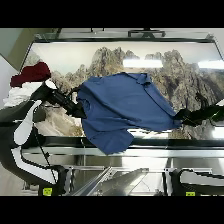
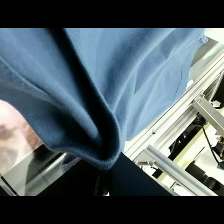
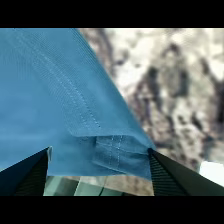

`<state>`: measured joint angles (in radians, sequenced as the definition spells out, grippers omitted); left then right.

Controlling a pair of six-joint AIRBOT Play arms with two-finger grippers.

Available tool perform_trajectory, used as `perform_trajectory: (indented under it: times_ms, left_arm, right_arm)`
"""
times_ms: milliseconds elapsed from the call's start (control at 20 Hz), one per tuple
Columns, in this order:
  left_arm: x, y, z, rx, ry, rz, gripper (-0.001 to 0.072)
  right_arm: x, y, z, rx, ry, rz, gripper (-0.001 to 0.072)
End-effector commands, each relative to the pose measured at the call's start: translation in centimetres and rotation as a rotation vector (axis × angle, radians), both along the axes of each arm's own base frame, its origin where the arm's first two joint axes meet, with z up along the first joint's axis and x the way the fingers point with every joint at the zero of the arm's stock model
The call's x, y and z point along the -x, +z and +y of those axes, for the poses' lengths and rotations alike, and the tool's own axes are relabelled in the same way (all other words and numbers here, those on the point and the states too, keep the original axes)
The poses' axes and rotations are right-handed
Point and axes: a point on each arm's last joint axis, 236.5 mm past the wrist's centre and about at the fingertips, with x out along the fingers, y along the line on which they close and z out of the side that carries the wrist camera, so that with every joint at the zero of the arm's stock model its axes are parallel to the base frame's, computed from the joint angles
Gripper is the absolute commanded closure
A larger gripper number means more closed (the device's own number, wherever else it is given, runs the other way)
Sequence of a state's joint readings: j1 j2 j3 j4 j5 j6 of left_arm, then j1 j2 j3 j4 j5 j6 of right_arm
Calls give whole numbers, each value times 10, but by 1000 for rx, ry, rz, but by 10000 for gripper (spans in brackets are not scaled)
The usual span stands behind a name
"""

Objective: Fold the shirts.

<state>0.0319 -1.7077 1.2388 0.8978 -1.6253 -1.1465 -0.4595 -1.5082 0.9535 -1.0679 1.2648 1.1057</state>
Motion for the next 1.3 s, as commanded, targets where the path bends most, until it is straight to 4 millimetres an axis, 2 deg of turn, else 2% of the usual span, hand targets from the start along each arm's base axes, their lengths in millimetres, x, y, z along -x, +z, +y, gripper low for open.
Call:
perform_trajectory:
  times_ms: [0, 50, 100, 150, 250, 350, 400, 600, 750, 850, 900, 950, 1000, 1150, 1250]
  left_arm:
    - [0, 1, 1, 4, 0, 2, 704]
    - [0, 1, 1, 4, 1, 2, 704]
    - [0, 1, 1, 4, 0, 2, 704]
    - [0, 1, 1, 4, 1, 2, 704]
    - [0, 1, 1, 4, 1, 2, 704]
    - [-1, 1, 1, 3, 3, -1, 704]
    - [-1, 1, 1, 4, 3, 0, 704]
    - [-1, 0, 3, 5, 0, -6, 704]
    - [-6, 0, 14, 6, 35, -8, 704]
    - [-11, 0, 27, 6, 80, -8, 690]
    - [-13, 0, 32, 5, 97, -6, 572]
    - [-14, 0, 36, -6, 129, 11, 302]
    - [-15, 0, 39, -18, 161, 34, -13]
    - [1, 9, 47, -20, 202, 146, -2]
    - [17, 8, 46, -36, 246, 148, -1]
  right_arm:
    - [0, -5, 18, -50, 65, -8, 23]
    - [-1, -5, 21, -53, 71, -9, 52]
    - [0, -5, 23, -52, 103, -19, 268]
    - [1, -5, 24, -53, 120, -26, 367]
    - [0, -5, 25, -55, 121, -25, 371]
    - [0, -4, 29, -67, 122, -24, 633]
    - [-2, -3, 32, -76, 119, -29, 691]
    - [-4, 6, 37, -110, 135, -54, 694]
    - [-14, 22, 22, -93, 91, -110, 696]
    - [-11, 25, 16, -98, 67, -109, 693]
    - [-7, 23, 17, -106, 54, -90, 531]
    - [-6, 20, 18, -109, 43, -77, 259]
    - [-5, 19, 19, -112, 45, -72, 231]
    - [-4, 15, 3, -47, 63, -73, 229]
    - [-2, 10, -10, -3, 64, -69, 224]
